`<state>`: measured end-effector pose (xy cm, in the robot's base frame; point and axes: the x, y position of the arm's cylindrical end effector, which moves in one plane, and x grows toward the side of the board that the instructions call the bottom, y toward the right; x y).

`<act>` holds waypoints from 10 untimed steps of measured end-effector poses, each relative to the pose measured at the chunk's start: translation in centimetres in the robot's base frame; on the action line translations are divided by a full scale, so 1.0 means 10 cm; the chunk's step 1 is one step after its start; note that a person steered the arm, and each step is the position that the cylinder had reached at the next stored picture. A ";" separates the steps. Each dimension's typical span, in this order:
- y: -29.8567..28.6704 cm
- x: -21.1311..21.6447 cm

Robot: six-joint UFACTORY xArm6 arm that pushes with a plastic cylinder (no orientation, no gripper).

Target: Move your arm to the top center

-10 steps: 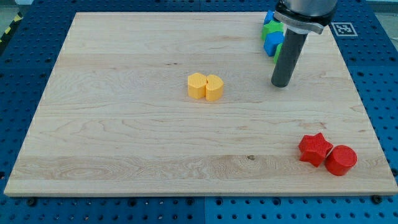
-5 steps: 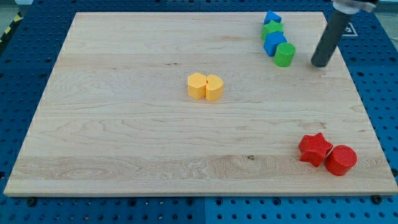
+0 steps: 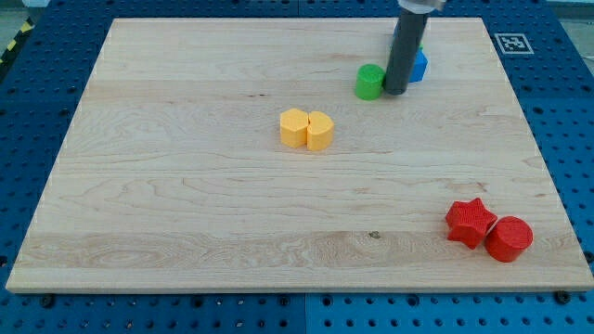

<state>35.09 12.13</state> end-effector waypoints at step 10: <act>-2.22 -0.57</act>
<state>29.44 -10.08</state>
